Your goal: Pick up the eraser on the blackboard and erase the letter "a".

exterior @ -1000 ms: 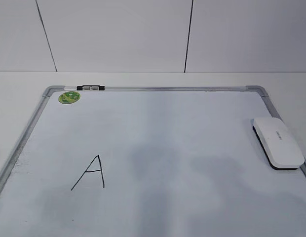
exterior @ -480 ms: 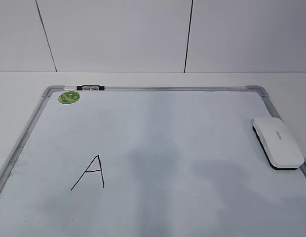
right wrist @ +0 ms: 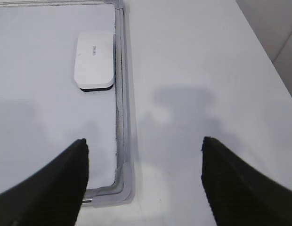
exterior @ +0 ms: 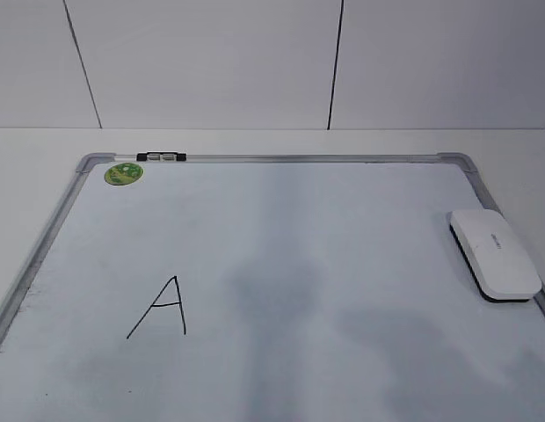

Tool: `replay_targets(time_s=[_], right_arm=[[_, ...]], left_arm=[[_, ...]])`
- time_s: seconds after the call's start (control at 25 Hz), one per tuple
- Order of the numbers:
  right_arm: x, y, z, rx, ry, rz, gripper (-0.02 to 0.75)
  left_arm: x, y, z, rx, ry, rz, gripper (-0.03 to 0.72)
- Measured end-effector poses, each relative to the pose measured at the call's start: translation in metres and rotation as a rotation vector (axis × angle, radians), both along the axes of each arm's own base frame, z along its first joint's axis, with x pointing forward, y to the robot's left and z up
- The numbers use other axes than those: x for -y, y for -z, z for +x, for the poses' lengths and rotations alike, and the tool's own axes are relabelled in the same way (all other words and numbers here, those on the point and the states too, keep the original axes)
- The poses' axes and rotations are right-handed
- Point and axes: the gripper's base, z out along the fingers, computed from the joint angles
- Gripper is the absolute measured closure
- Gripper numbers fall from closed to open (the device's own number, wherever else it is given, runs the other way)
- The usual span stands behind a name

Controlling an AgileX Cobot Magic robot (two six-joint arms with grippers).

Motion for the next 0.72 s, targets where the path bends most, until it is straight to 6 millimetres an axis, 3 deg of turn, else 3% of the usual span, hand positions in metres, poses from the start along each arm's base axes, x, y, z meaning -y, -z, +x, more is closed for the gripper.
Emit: replay_targets(time_s=[0.72], right_arm=[[0.0000, 0.0000, 0.0000, 0.000, 0.000, 0.000, 0.145]], left_arm=[[0.0000, 0.0000, 0.0000, 0.000, 0.000, 0.000, 0.451]])
